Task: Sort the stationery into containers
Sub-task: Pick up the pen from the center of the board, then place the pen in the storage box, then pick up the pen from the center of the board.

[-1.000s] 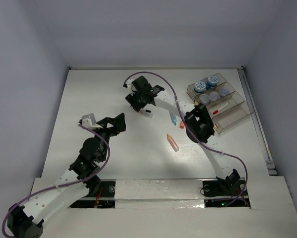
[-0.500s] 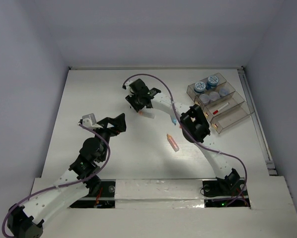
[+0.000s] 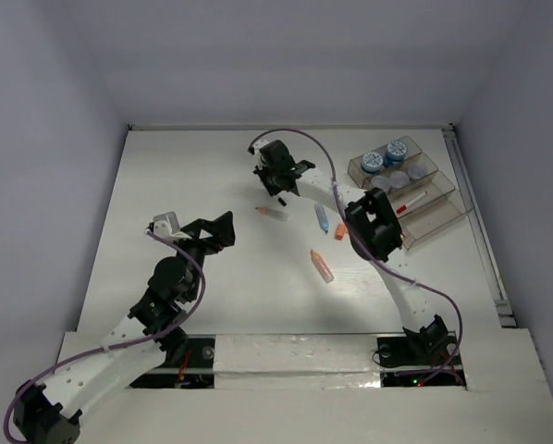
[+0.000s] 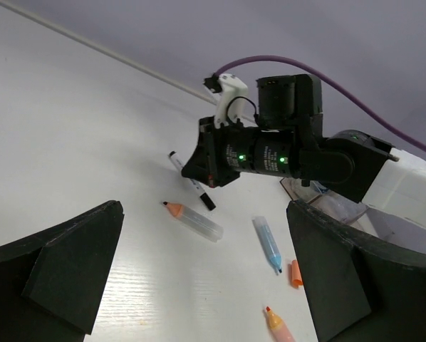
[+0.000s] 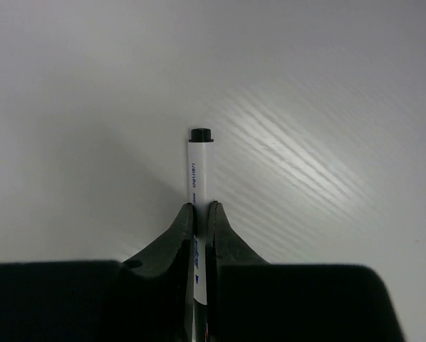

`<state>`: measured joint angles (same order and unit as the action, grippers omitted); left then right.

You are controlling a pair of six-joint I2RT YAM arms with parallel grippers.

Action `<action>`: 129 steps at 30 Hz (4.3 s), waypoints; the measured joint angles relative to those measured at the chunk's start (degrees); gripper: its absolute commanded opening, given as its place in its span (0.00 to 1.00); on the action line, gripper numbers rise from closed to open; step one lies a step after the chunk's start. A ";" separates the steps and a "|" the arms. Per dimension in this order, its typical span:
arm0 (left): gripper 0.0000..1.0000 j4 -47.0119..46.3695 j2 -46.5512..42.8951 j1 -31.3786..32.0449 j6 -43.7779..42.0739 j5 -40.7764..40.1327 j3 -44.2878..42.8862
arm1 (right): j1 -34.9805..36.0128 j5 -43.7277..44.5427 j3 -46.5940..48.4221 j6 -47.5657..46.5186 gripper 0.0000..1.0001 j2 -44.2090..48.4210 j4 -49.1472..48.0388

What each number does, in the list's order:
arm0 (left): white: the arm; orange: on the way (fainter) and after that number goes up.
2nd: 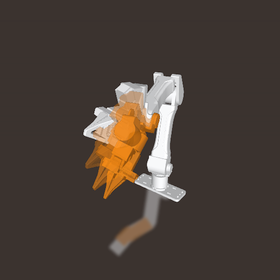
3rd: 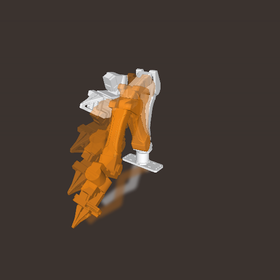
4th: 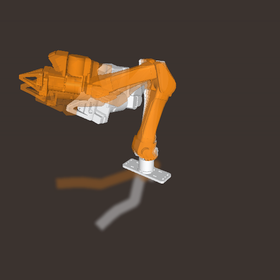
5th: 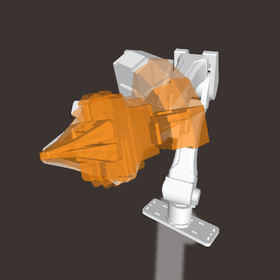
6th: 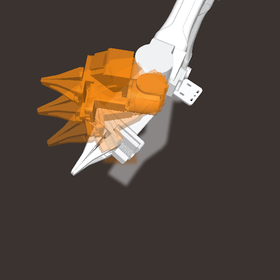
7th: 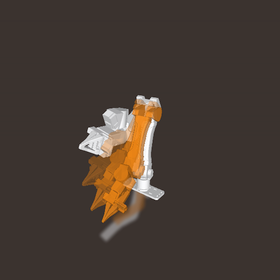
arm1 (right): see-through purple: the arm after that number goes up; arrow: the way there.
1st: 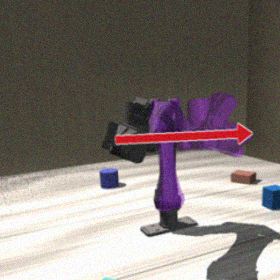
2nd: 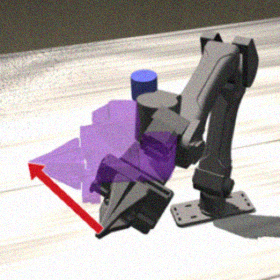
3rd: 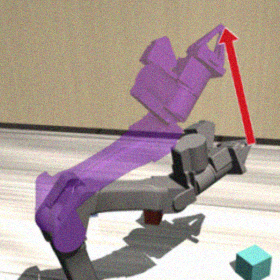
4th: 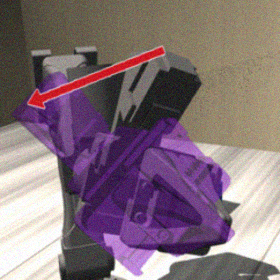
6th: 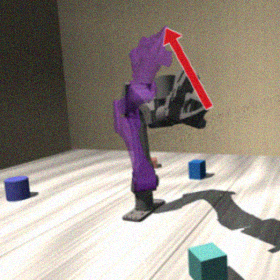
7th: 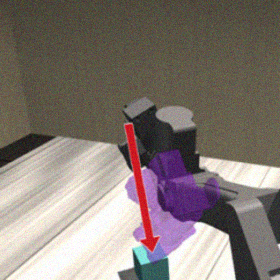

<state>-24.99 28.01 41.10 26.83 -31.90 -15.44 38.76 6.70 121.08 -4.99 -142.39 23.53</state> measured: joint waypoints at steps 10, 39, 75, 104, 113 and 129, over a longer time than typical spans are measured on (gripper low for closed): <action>0.99 -0.02 0.76 0.00 -0.04 0.00 0.00 | -9.66 -1.03 -12.63 4.33 0.00 7.30 -7.50; 0.99 -0.02 2.49 0.00 -0.44 1.88 0.00 | -41.90 16.22 -74.10 44.57 0.00 61.94 -35.56; 0.99 -0.61 5.53 0.00 -0.83 2.82 0.00 | -30.99 -13.81 -66.18 26.73 1.00 58.55 -34.34; 0.99 -0.11 1.31 0.00 1.33 -0.52 0.00 | 0.24 -17.64 -15.67 -8.37 0.80 13.16 3.98; 0.98 0.39 1.92 0.00 1.36 -0.44 0.00 | 0.70 -15.19 -11.17 -9.44 0.31 8.39 6.56; 0.50 -3.21 12.57 0.00 0.48 5.64 -0.22 | 1.03 -11.96 -27.06 7.69 0.00 18.58 -5.73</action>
<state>-28.21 40.58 41.10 27.31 -26.26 -15.66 39.79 -5.26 94.02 2.70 -123.81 17.80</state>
